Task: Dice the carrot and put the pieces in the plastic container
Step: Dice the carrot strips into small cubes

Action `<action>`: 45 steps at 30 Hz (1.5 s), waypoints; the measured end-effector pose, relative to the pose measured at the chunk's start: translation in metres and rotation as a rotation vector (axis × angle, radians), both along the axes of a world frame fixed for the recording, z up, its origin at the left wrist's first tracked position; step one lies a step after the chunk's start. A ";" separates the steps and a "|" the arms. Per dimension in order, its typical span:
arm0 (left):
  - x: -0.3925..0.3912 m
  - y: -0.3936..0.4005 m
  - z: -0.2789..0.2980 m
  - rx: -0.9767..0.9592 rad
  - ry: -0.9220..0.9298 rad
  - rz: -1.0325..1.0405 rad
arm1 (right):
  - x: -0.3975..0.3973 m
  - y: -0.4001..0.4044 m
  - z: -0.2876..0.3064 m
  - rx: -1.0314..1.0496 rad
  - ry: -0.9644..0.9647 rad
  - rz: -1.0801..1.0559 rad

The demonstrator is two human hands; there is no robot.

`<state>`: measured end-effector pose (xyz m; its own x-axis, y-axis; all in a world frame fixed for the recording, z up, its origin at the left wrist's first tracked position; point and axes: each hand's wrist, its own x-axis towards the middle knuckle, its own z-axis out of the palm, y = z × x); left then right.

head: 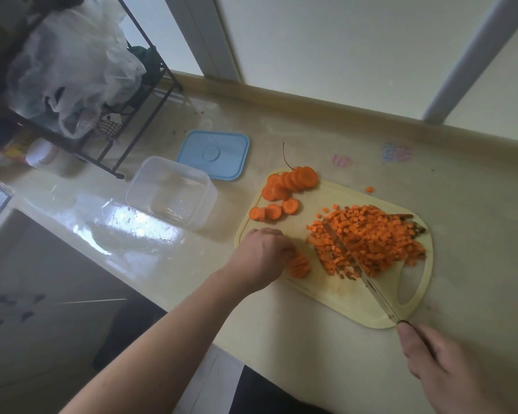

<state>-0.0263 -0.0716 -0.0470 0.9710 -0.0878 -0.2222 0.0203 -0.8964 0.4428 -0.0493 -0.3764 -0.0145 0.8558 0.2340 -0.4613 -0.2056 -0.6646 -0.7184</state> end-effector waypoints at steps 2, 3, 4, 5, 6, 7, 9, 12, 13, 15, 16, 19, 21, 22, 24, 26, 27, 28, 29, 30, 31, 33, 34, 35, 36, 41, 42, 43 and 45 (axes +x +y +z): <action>-0.003 -0.003 -0.002 0.034 -0.028 0.015 | 0.000 0.000 0.000 -0.009 0.005 0.018; -0.005 -0.003 -0.004 0.051 -0.055 0.016 | 0.001 0.000 0.000 -0.011 0.006 0.023; -0.006 -0.004 -0.006 0.055 -0.079 0.029 | 0.001 0.001 0.000 -0.011 0.007 0.023; -0.007 -0.003 -0.007 0.044 -0.099 0.049 | 0.001 0.002 0.001 -0.007 0.007 0.024; -0.007 -0.002 -0.009 0.023 -0.114 0.064 | 0.001 0.002 0.001 -0.008 0.005 0.026; -0.008 0.000 -0.010 -0.003 -0.124 0.065 | 0.001 0.002 0.001 -0.008 0.002 0.029; -0.009 0.003 -0.013 -0.033 -0.126 0.040 | 0.001 0.001 0.001 -0.009 -0.002 0.024; -0.009 0.008 -0.013 -0.048 -0.117 0.027 | 0.000 0.000 0.000 -0.022 -0.004 0.026; -0.008 0.009 -0.012 -0.040 -0.119 0.018 | 0.000 -0.001 -0.001 -0.020 -0.004 0.024; -0.008 0.008 -0.009 -0.004 -0.121 -0.020 | 0.000 0.000 0.000 -0.017 0.002 0.027; -0.007 0.008 -0.008 0.011 -0.121 -0.035 | 0.000 0.000 0.000 -0.016 0.006 0.031; -0.006 0.007 -0.005 0.028 -0.117 -0.054 | 0.000 0.001 0.002 -0.009 0.002 0.036; -0.006 0.006 -0.006 0.033 -0.110 -0.056 | 0.000 0.000 0.001 -0.017 -0.007 0.039; -0.005 0.005 -0.006 0.038 -0.104 -0.055 | 0.000 0.000 0.001 -0.019 -0.008 0.036; -0.006 0.004 -0.007 0.048 -0.098 -0.048 | 0.000 0.000 0.001 -0.013 -0.006 0.027; -0.007 0.003 -0.009 0.057 -0.108 -0.033 | 0.001 -0.001 0.000 -0.015 -0.007 0.025; -0.007 0.003 -0.010 0.061 -0.121 -0.027 | 0.001 -0.002 0.000 -0.017 -0.008 0.024; -0.007 0.003 -0.011 0.063 -0.137 -0.021 | 0.001 -0.002 -0.001 -0.020 -0.009 0.024; -0.007 0.002 -0.011 0.063 -0.153 -0.014 | 0.001 -0.002 -0.001 -0.020 -0.006 0.025; -0.007 0.002 -0.011 0.060 -0.166 0.002 | 0.001 -0.003 -0.002 -0.016 -0.003 0.025; -0.007 0.001 -0.011 0.052 -0.174 0.022 | 0.000 -0.003 -0.002 -0.012 0.003 0.025; -0.007 0.001 -0.010 0.032 -0.170 0.052 | -0.001 -0.003 -0.003 -0.010 0.010 0.019; -0.007 0.001 -0.010 0.025 -0.157 0.054 | -0.001 -0.004 -0.004 -0.011 0.013 0.016; -0.006 0.001 -0.010 0.027 -0.142 0.051 | -0.001 -0.004 -0.004 -0.015 0.017 0.015; -0.006 0.001 -0.010 0.034 -0.127 0.047 | -0.001 -0.004 -0.003 -0.018 0.020 0.017; -0.009 -0.003 -0.007 0.011 -0.088 0.031 | 0.000 -0.002 -0.001 -0.017 0.034 0.005; -0.009 -0.003 -0.008 -0.005 -0.078 0.036 | 0.000 -0.002 -0.002 -0.022 0.032 0.004; -0.011 -0.004 -0.008 -0.017 -0.074 0.037 | 0.001 -0.002 -0.001 -0.026 0.031 0.003; -0.015 -0.005 -0.006 -0.028 -0.086 0.018 | 0.000 -0.003 -0.001 -0.023 0.028 0.012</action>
